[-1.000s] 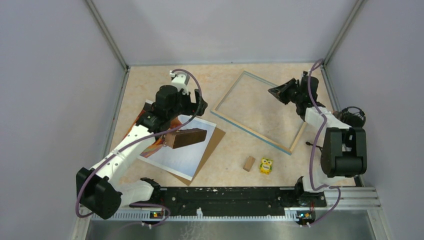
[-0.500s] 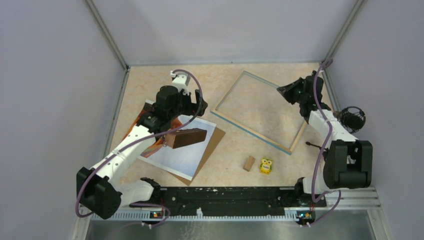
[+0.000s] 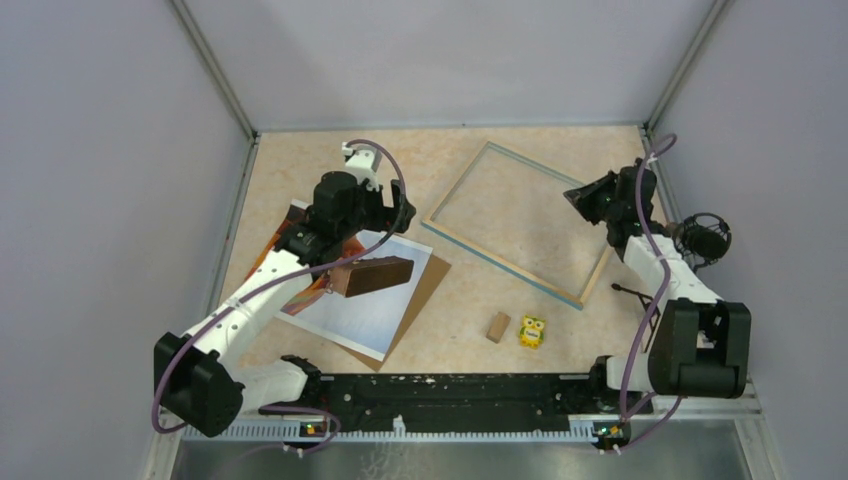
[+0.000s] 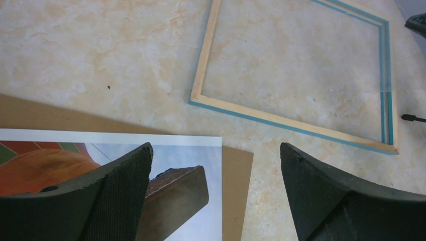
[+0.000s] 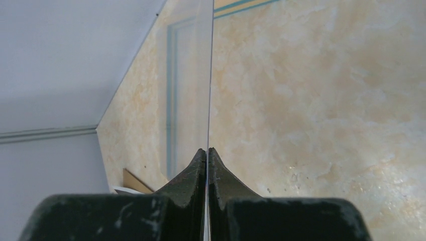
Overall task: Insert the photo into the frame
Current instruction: Place the photo frame item in the photo frame.
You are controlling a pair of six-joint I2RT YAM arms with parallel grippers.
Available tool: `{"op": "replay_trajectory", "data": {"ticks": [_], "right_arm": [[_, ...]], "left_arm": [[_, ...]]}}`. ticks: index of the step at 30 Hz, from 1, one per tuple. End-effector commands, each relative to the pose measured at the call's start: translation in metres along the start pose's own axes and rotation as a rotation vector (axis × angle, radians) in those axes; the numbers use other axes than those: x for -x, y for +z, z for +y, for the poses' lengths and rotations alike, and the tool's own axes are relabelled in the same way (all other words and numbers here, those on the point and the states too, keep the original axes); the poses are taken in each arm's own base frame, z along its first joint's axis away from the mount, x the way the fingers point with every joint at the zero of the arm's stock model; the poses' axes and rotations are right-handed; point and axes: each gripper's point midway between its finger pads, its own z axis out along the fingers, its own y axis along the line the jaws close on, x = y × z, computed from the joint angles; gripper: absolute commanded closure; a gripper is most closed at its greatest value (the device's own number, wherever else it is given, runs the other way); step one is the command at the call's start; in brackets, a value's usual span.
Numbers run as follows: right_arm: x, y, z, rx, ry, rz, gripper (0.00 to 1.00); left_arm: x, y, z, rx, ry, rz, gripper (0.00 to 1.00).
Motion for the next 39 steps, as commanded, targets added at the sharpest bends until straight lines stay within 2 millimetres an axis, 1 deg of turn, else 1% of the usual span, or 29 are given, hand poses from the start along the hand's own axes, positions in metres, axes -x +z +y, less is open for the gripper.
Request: {"op": "replay_trajectory", "data": {"ticks": [1, 9, 17, 23, 29, 39], "right_arm": [[0.008, -0.011, 0.007, 0.053, -0.017, -0.022, 1.00], [0.004, -0.020, -0.012, 0.026, -0.023, -0.031, 1.00], [0.006, -0.027, -0.028, -0.015, -0.059, -0.070, 1.00], [0.001, -0.020, -0.037, -0.008, -0.032, -0.086, 1.00], [0.005, -0.024, -0.041, -0.012, -0.017, -0.138, 1.00], [0.007, -0.027, -0.045, -0.021, -0.016, -0.164, 1.00]], "left_arm": [[0.007, 0.004, -0.003, -0.020, 0.012, -0.035, 0.02], [0.001, 0.008, -0.007, -0.045, 0.005, -0.015, 0.02], [0.000, 0.009, -0.008, -0.050, 0.002, -0.008, 0.02], [-0.002, 0.010, -0.009, -0.056, -0.004, -0.001, 0.02], [-0.004, 0.011, -0.008, -0.055, -0.004, 0.004, 0.02], [-0.006, 0.012, -0.008, -0.053, -0.004, 0.009, 0.02]]}}
